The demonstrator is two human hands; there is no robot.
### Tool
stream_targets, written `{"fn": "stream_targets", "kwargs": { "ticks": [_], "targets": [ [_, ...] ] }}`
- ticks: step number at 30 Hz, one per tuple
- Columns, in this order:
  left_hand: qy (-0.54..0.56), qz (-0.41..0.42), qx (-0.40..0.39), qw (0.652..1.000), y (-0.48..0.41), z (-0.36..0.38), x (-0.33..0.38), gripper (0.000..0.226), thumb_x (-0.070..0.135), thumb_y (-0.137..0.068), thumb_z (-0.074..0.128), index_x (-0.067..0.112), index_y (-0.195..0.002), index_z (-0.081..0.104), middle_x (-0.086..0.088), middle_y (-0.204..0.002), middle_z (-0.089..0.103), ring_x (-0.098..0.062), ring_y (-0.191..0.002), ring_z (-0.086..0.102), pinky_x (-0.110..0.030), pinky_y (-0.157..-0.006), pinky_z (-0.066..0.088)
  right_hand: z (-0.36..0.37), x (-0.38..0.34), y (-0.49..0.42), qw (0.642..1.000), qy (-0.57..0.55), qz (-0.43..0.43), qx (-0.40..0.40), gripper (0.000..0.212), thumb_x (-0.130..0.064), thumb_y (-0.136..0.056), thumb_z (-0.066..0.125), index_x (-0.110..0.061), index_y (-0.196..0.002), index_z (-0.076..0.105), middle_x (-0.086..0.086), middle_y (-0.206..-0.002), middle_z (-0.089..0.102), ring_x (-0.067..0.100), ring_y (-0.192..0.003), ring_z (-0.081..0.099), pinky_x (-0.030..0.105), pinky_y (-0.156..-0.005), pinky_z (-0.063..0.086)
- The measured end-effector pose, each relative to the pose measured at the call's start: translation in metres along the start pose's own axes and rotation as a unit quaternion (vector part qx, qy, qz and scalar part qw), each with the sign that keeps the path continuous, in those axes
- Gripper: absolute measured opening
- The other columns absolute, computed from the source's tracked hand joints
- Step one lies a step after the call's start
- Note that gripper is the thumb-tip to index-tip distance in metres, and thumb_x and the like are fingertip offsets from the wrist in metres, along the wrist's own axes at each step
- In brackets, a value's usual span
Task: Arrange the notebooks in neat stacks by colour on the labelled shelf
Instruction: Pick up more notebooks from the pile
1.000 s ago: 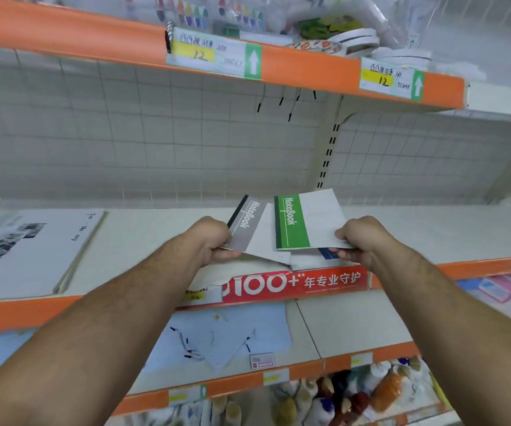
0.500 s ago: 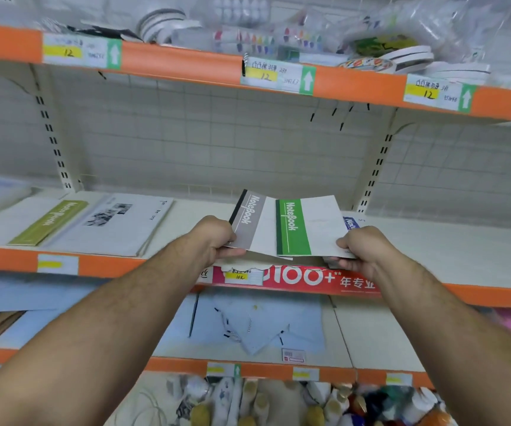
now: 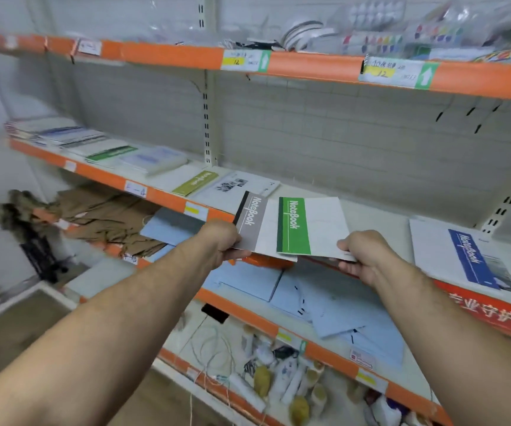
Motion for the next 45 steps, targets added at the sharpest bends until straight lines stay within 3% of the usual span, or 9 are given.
{"fn": "stream_targets", "kwargs": {
  "ticks": [2,6,10,13,17,24,32,38,45],
  "targets": [
    [0.013,0.003,0.034,0.999,0.003,-0.029,-0.001,0.023,-0.008,-0.100,0.041,-0.002,-0.082,0.054,-0.018,-0.082,0.063,-0.026,-0.060,0.068,-0.036,-0.071,0.060,0.028,-0.007,0.005,0.999,0.009,-0.005,-0.030,0.011,0.005,-0.094,0.047,-0.003,-0.097,0.055,0.016,-0.080,0.066,0.022,-0.059,0.065,0.019,-0.036,0.043],
    [0.061,0.014,0.071,0.996,0.005,-0.079,-0.005,0.027,-0.011,-0.098,0.042,0.004,-0.078,0.052,-0.008,-0.081,0.057,-0.024,-0.068,0.063,-0.033,-0.068,0.060,0.079,-0.022,0.016,0.997,0.025,-0.021,-0.068,0.014,0.006,-0.093,0.046,-0.005,-0.093,0.055,0.016,-0.081,0.067,0.023,-0.060,0.065,0.021,-0.037,0.043],
    [0.088,0.016,0.094,0.992,-0.002,-0.131,-0.012,0.021,-0.012,-0.096,0.045,0.001,-0.083,0.054,-0.012,-0.088,0.061,-0.025,-0.068,0.065,-0.034,-0.064,0.061,0.133,-0.037,0.021,0.995,0.029,-0.034,-0.091,0.014,0.006,-0.092,0.047,-0.005,-0.090,0.055,0.014,-0.079,0.066,0.023,-0.059,0.063,0.020,-0.037,0.043],
    [0.104,0.010,0.110,0.988,-0.017,-0.175,-0.017,0.013,-0.011,-0.095,0.048,-0.002,-0.100,0.056,-0.016,-0.100,0.062,-0.027,-0.070,0.066,-0.032,-0.052,0.061,0.178,-0.047,0.025,0.993,0.032,-0.040,-0.104,0.014,0.005,-0.093,0.047,-0.005,-0.087,0.055,0.013,-0.079,0.065,0.022,-0.061,0.063,0.019,-0.036,0.043],
    [0.122,0.014,0.114,0.986,-0.042,-0.237,-0.017,0.015,-0.011,-0.095,0.048,-0.001,-0.089,0.056,-0.017,-0.092,0.061,-0.032,-0.071,0.066,-0.032,-0.052,0.060,0.243,-0.064,0.030,0.992,0.041,-0.050,-0.108,0.017,0.006,-0.093,0.048,-0.007,-0.083,0.053,0.011,-0.073,0.063,0.019,-0.054,0.060,0.022,-0.041,0.043],
    [0.107,0.027,0.140,0.984,-0.074,-0.345,-0.011,0.017,-0.011,-0.095,0.050,0.001,-0.083,0.051,-0.022,-0.109,0.059,-0.029,-0.075,0.064,-0.024,-0.038,0.052,0.355,-0.088,0.031,0.990,0.048,-0.053,-0.125,0.013,0.006,-0.093,0.047,-0.004,-0.087,0.054,0.016,-0.078,0.068,0.020,-0.055,0.066,0.020,-0.036,0.042],
    [0.127,0.009,0.174,0.976,-0.114,-0.443,-0.020,0.022,-0.011,-0.092,0.050,-0.006,-0.114,0.054,-0.023,-0.121,0.061,-0.034,-0.088,0.069,-0.026,-0.042,0.055,0.471,-0.111,0.027,0.983,0.045,-0.061,-0.168,0.013,0.006,-0.092,0.049,-0.004,-0.086,0.055,0.013,-0.070,0.066,0.018,-0.050,0.064,0.019,-0.034,0.042],
    [0.131,-0.004,0.197,0.972,-0.161,-0.487,-0.017,0.011,-0.010,-0.093,0.051,0.000,-0.091,0.055,-0.023,-0.116,0.065,-0.036,-0.090,0.071,-0.029,-0.047,0.059,0.543,-0.130,-0.008,0.976,0.059,-0.063,-0.197,0.012,0.004,-0.094,0.049,-0.003,-0.086,0.056,0.014,-0.070,0.067,0.015,-0.044,0.064,0.018,-0.034,0.043],
    [0.119,-0.001,0.236,0.964,-0.237,-0.544,0.014,0.010,-0.009,-0.094,0.052,0.000,-0.090,0.054,-0.021,-0.111,0.066,-0.031,-0.081,0.071,-0.028,-0.047,0.059,0.633,-0.174,-0.073,0.969,0.062,-0.065,-0.228,0.010,0.001,-0.095,0.049,-0.006,-0.090,0.056,0.016,-0.078,0.069,0.015,-0.047,0.066,0.019,-0.035,0.044]
  ]
}}
Point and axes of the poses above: each hand's wrist, its own y-axis away from the middle knuckle, its own z-axis out of the palm, x = y × z, the point moved 8 cm from there along -y, towards the middle knuckle
